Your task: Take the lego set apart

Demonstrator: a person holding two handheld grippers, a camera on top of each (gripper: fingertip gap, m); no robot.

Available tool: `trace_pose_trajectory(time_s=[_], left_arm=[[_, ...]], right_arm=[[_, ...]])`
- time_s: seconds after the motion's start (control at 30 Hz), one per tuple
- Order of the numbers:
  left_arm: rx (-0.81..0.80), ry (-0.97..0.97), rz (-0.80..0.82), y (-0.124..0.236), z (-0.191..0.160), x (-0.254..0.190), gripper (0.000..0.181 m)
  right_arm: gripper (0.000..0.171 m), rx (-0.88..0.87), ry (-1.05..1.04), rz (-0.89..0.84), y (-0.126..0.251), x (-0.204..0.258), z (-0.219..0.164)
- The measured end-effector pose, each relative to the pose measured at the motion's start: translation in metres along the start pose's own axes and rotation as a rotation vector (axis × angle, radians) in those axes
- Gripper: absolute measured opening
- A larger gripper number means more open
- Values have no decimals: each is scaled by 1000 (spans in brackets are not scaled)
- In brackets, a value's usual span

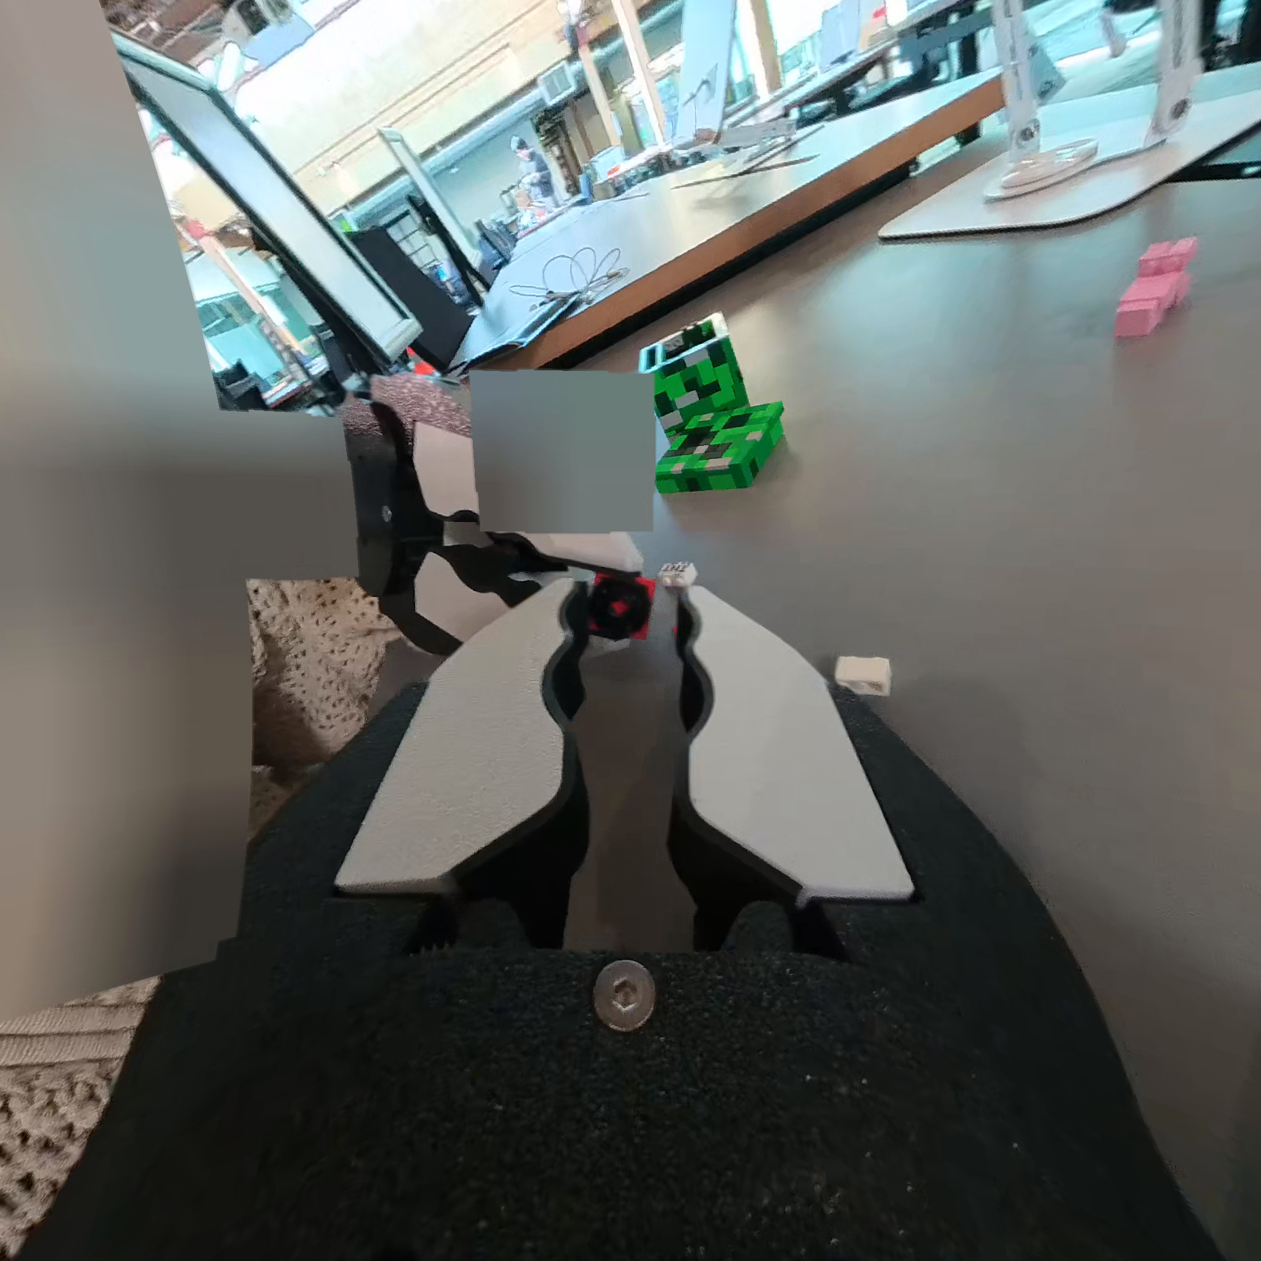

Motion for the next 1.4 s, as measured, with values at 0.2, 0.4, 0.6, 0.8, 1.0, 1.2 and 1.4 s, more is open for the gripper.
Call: trace_pose_trajectory(time_s=[0.2, 0.4, 0.6, 0.8, 1.0, 1.2, 1.4], left_arm=[[14, -22, 9, 1, -1, 0, 15], [20, -17, 2, 0, -2, -1, 15], [-9, 46, -10, 2, -2, 1, 15], [-4, 50, 1, 2, -3, 2, 15], [-6, 44, 1, 3, -3, 2, 15], [-13, 54, -1, 4, -3, 2, 15], [-75, 36, 34, 11, 2, 3, 15]], right_arm=[[18, -21, 26, -10, 0, 2, 1], [15, -18, 43, -13, 2, 0, 2], [16, -14, 73, -17, 3, 3, 4], [16, -10, 89, -35, 1, 3, 2], [18, -31, 83, -24, 2, 3, 3], [16, -39, 95, -29, 3, 3, 4], [15, -62, 138, -5, 7, 10, 10]])
Point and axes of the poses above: each gripper's, where its closed fingertips meet, y back along the fingers, z out of its top, x = y × z across the jaws, the point moved 10 cm from there along y, back along the fingers, and after that the axes turned 12 degrees about -z, right-handed, at the moved point
